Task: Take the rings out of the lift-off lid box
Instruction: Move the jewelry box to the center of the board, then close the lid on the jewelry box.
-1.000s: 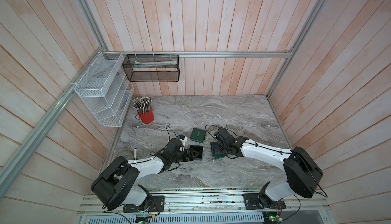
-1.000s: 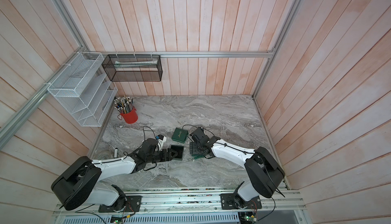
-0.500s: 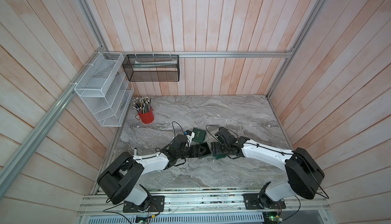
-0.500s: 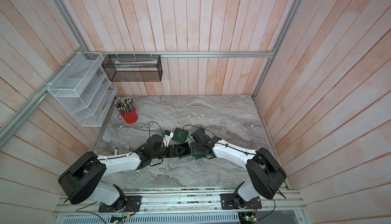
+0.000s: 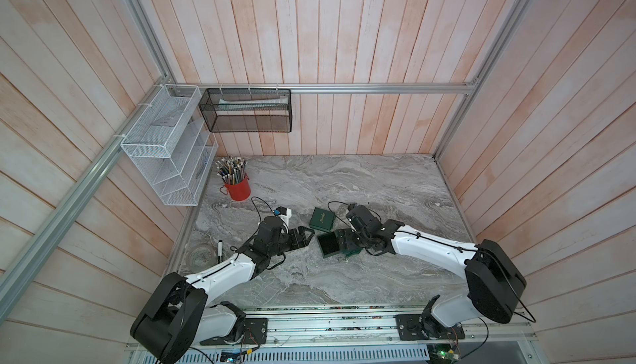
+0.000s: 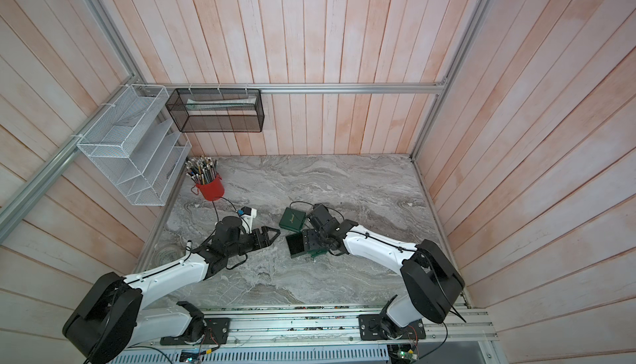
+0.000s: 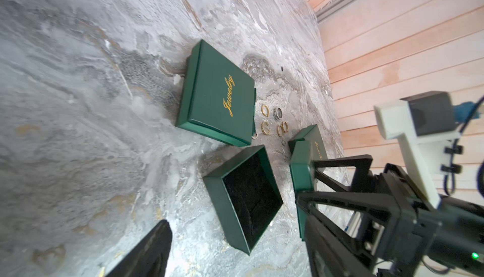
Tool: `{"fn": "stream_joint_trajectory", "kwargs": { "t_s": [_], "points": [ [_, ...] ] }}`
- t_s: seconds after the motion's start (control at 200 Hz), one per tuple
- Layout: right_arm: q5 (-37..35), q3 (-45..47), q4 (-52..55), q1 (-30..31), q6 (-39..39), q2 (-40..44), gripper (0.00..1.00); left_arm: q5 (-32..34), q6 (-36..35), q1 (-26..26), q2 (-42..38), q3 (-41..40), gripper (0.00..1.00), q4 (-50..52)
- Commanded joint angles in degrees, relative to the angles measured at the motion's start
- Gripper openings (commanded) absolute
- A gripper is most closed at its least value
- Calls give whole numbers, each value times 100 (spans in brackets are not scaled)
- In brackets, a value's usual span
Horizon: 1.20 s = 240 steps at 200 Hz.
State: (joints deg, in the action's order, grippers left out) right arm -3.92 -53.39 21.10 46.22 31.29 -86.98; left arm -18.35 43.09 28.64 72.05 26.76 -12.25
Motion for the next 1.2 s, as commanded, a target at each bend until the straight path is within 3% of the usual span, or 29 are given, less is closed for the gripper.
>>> {"fn": "stream_joint_trajectory", "kwargs": {
  "t_s": [0.0, 0.43, 1.195],
  "points": [
    [-27, -351, 165, 135, -141, -290, 77, 19, -143, -159, -57, -126, 82, 177],
    [-343, -1418, 959, 427, -292, -1291, 77, -132, -222, -403, -11, -354, 82, -36],
    [-754, -2271, 1983, 661, 313, -1851, 78, -323, -328, -548, 3, -460, 82, -201]
  ]
}}
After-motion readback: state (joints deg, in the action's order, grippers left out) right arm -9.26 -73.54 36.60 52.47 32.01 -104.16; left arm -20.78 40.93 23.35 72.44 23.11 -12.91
